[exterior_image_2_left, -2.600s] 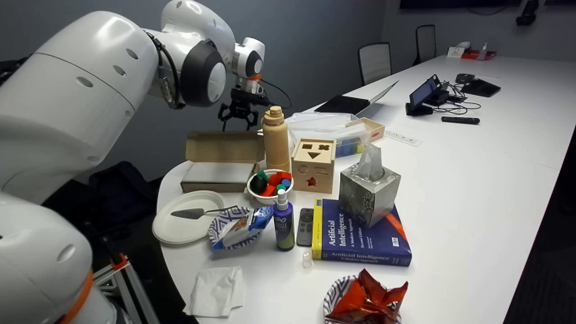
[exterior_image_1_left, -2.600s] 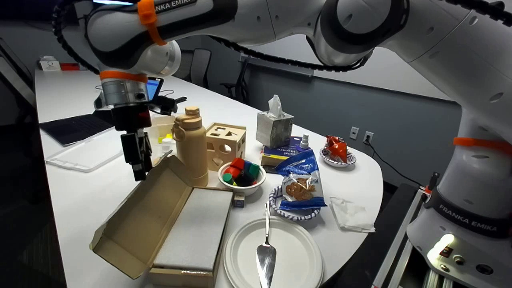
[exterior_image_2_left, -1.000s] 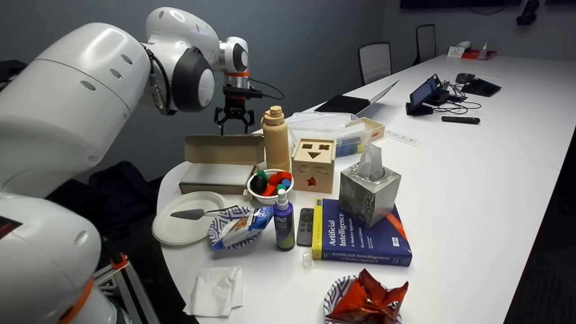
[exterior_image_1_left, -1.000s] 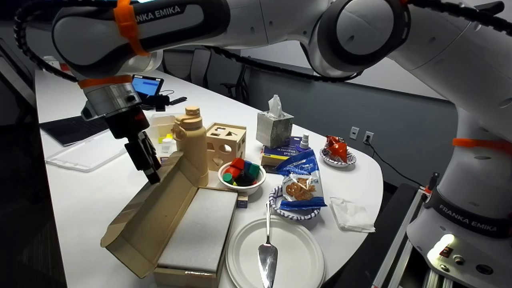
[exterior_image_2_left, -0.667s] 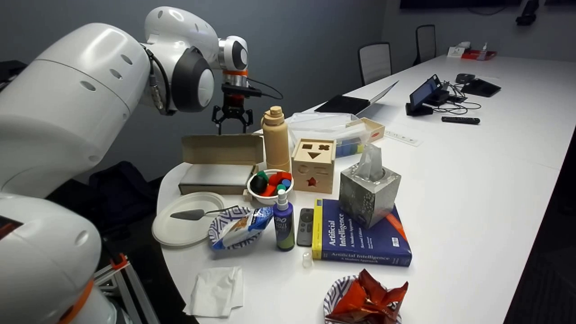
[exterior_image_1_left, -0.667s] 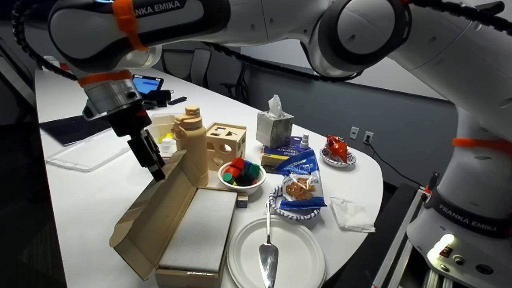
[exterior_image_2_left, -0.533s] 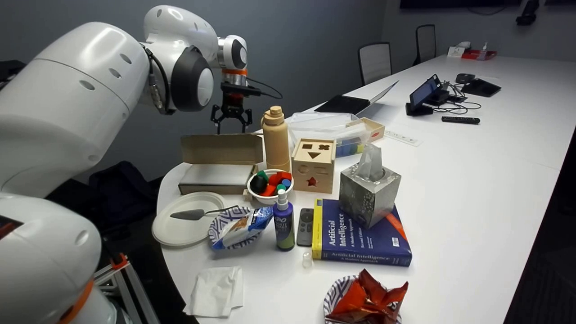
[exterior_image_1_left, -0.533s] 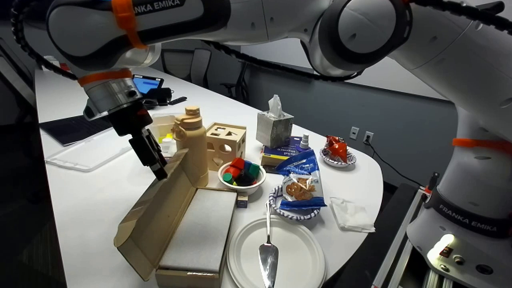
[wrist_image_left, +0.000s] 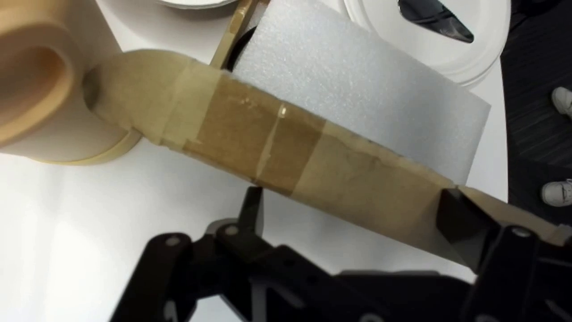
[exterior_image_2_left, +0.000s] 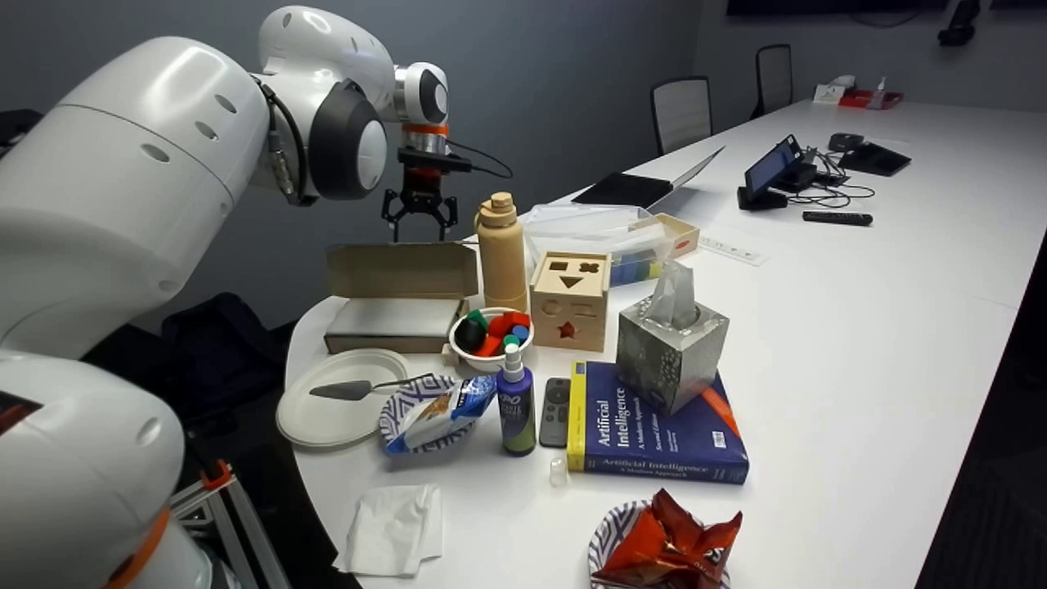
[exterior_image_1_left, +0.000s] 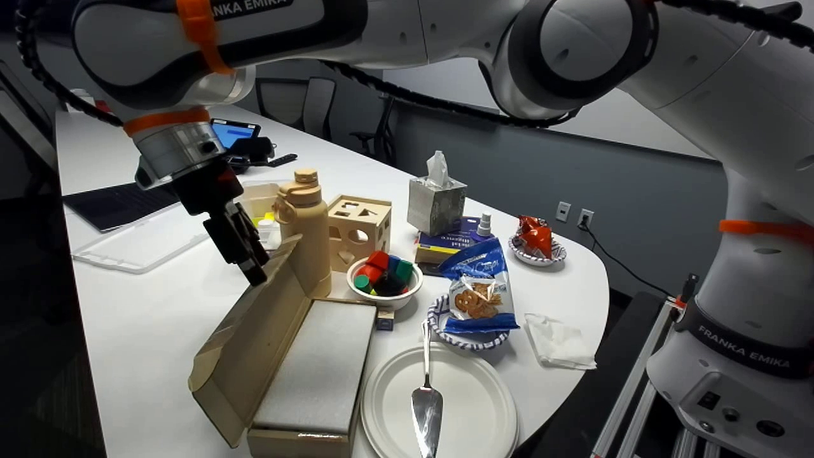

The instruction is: Close the cardboard box

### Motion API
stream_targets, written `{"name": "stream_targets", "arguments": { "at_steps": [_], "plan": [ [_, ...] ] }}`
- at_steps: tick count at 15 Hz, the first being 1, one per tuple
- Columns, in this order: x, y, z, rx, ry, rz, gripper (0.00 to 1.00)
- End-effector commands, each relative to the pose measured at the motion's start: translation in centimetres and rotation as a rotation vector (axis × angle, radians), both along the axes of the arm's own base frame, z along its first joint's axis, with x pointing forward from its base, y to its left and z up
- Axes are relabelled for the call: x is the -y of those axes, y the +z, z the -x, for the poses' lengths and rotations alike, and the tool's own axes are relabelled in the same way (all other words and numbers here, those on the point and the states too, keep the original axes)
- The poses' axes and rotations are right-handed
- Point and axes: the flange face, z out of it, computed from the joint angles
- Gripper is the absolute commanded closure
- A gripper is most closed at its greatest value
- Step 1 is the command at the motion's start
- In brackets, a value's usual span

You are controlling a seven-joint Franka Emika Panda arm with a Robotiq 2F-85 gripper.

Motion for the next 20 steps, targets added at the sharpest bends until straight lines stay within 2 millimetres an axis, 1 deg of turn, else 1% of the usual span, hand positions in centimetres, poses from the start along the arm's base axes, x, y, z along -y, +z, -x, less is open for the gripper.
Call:
{"name": "stream_targets", "arguments": {
  "at_steps": [1,4,7,10,14,20],
  "plan": [
    [0.1,0.9,0.6,0.034,-0.024,0.042,0.0],
    [0.1,1.1,1.1,0.066,-0.057,0.058,0.0],
    [0.0,1.0,1.9,0.084,-0.102,0.064,0.0],
    [0.2,0.4,2.9,0.095,-0.139,0.065,0.0],
    [0.7,-0.1,4.7,0.099,-0.18,0.068,0.0],
    [2.4,0.4,7.7,0.102,-0.239,0.101,0.0]
  ]
}}
